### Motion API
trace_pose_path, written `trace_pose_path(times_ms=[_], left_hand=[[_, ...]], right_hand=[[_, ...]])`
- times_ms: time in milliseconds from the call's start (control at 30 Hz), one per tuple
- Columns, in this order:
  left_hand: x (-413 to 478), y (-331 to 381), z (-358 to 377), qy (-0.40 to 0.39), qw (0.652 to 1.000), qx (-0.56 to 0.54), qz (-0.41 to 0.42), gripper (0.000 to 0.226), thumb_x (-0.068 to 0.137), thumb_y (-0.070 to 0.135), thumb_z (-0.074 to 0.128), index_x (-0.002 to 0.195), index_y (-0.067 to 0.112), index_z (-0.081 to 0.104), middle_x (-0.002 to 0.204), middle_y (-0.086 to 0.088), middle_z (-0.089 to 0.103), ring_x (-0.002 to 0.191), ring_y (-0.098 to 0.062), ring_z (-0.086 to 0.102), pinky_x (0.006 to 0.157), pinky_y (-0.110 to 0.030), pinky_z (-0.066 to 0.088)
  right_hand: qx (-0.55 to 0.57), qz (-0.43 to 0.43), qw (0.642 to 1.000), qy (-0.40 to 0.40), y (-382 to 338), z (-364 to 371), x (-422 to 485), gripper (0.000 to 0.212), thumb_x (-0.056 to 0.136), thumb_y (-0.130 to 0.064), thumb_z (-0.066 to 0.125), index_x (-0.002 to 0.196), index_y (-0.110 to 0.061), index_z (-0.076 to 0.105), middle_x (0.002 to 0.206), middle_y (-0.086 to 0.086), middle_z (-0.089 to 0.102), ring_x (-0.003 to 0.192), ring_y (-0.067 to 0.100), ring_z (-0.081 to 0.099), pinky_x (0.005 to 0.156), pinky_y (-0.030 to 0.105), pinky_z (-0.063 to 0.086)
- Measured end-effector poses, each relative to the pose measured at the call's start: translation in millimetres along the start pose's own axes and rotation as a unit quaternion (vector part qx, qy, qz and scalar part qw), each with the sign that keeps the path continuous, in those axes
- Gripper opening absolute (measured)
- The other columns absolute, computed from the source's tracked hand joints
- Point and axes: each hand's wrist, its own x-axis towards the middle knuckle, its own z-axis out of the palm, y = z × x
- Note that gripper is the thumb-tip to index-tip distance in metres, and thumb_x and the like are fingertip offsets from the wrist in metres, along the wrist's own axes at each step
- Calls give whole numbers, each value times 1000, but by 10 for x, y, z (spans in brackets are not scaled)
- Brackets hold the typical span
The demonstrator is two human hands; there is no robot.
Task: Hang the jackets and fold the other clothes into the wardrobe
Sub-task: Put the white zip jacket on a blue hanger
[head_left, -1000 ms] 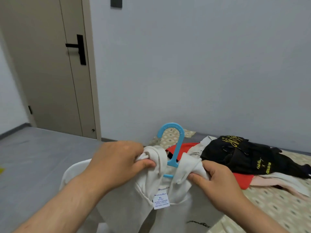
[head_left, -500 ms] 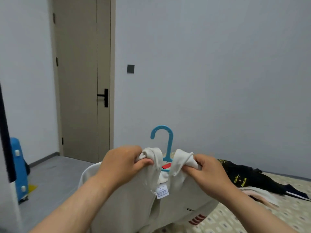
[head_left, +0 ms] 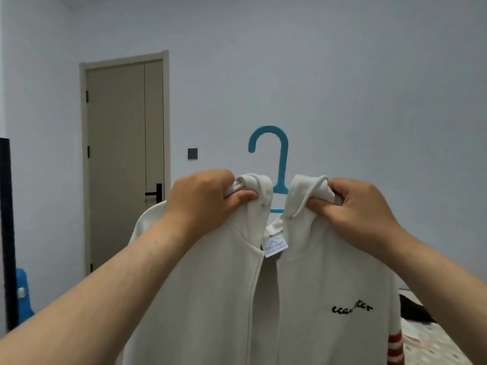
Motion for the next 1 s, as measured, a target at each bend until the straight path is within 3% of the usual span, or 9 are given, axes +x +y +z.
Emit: trace_pose_path(times_ms=[133,233,333,500,600,667,733,900,1000], left_hand=[[-1,60,265,-54,998,-17,-31,48,87,62,56,64,23,39,59,7,41,55,-22,39,53,-27,26],[-213,65,631,-152,983,-70,-71,43,90,52,56,68,18,40,65,4,44,65,-25,43,58,-33,28],[-511,54,1027,-260,951,-132,-106,39,88,51,61,74,16,49,71,4,51,71,-21,48,58,-28,32],[-1172,45,1687,-363,921,-95,-105,48,84,59,62,112,20,58,112,1,61,103,-21,55,86,-35,45],[-1832,7,2119,-377,918,-80,-97,63,85,60,57,134,23,43,140,3,45,126,-21,44,104,-35,35],[-2298,7,2367,-401,904,-103,-102,78,88,62,53,150,24,26,159,3,23,144,-18,24,117,-27,14],[-2778,-21,2645,-444,878,-122,-130,89,89,64,50,157,25,7,165,7,-1,150,-11,2,113,-19,-6],[-3800,-71,3167,-545,798,-157,-204,89,91,68,41,157,28,-4,161,11,-20,149,-8,-16,119,-27,-5],[-4343,-36,3296,-567,788,-161,-179,81,91,69,32,158,26,11,161,8,-11,151,-10,-1,119,-26,0]], right_hand=[[-15,8,1000,-8,164,-28,26,33,82,-42,72,63,-25,51,59,-17,53,51,9,41,53,34,34],[-25,43,998,-37,462,168,-88,25,82,-43,69,69,-31,52,61,-19,54,53,9,43,54,34,35],[-36,92,992,-74,878,459,-272,21,82,-44,68,72,-34,53,64,-21,56,55,9,46,55,34,38],[-62,172,976,-120,1643,1021,-635,18,81,-42,72,71,-30,63,66,-16,63,67,9,59,62,35,47],[-76,205,965,-146,2116,1493,-850,16,80,-43,72,69,-37,61,68,-22,62,67,4,57,56,31,40],[-91,218,959,-157,2418,1796,-1000,25,80,-41,73,63,-35,55,67,-18,60,63,3,52,52,30,34],[-111,222,953,-176,2744,2159,-1141,28,81,-39,74,65,-31,53,63,-11,57,62,5,52,53,32,38],[-147,256,932,-210,3483,3030,-1433,26,84,-38,72,71,-24,56,67,-7,57,65,10,53,57,36,43],[-164,281,929,-179,3937,3435,-1350,26,88,-41,67,72,-23,57,68,-5,57,69,20,56,56,34,38]])
